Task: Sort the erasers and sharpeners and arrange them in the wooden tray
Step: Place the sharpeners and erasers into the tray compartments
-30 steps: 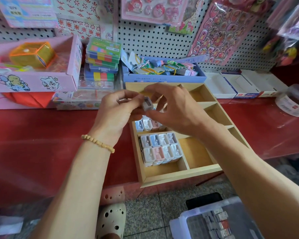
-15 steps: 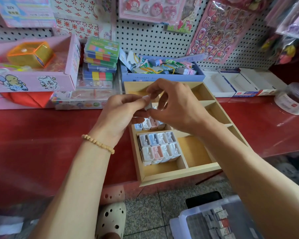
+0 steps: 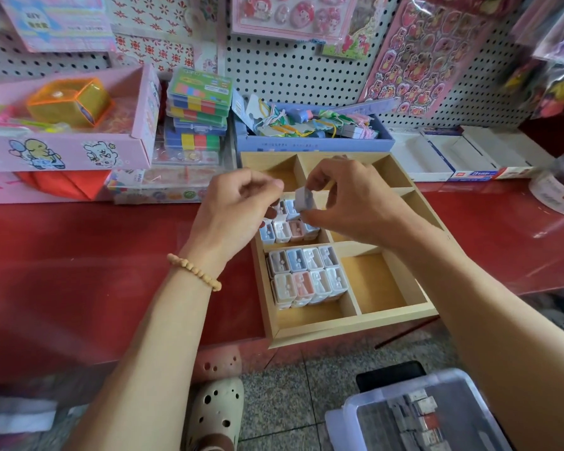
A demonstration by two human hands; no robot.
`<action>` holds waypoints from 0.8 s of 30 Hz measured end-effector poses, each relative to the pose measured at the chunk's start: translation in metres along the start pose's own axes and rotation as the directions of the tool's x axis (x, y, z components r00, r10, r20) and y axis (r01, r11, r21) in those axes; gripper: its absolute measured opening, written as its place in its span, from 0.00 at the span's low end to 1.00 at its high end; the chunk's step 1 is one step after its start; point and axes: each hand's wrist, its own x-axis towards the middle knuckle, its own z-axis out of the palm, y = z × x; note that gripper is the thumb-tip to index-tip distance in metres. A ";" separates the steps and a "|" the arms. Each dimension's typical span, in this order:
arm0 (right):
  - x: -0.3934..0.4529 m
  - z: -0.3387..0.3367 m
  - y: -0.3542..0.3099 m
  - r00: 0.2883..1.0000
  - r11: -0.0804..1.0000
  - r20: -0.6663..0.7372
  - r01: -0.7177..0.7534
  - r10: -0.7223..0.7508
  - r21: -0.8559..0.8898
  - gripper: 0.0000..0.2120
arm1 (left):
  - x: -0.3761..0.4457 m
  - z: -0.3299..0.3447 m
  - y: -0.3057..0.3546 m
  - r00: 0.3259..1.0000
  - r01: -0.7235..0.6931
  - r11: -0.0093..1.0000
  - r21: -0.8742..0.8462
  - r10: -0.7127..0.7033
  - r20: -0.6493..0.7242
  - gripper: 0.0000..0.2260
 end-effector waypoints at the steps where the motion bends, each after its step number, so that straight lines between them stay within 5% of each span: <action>1: 0.001 0.002 0.002 1.000 0.999 0.026 0.000 0.001 -0.048 0.13 | -0.001 -0.002 -0.001 0.999 -0.027 0.999 0.036 0.028 -0.037 0.04; 9: 0.007 0.021 -0.002 0.977 0.944 0.211 0.082 -0.014 -0.319 0.18 | -0.018 -0.027 -0.008 0.986 -0.169 0.927 0.335 0.160 0.053 0.04; 17: 0.010 0.030 -0.003 0.977 0.900 0.211 0.075 0.019 -0.430 0.17 | -0.049 -0.056 -0.022 0.995 -0.100 0.942 0.321 0.089 0.050 0.05; 24: 0.002 0.004 -0.010 0.980 0.956 0.192 0.004 0.055 -0.294 0.20 | -0.068 -0.047 -0.013 0.989 -0.134 0.961 0.242 0.114 0.095 0.03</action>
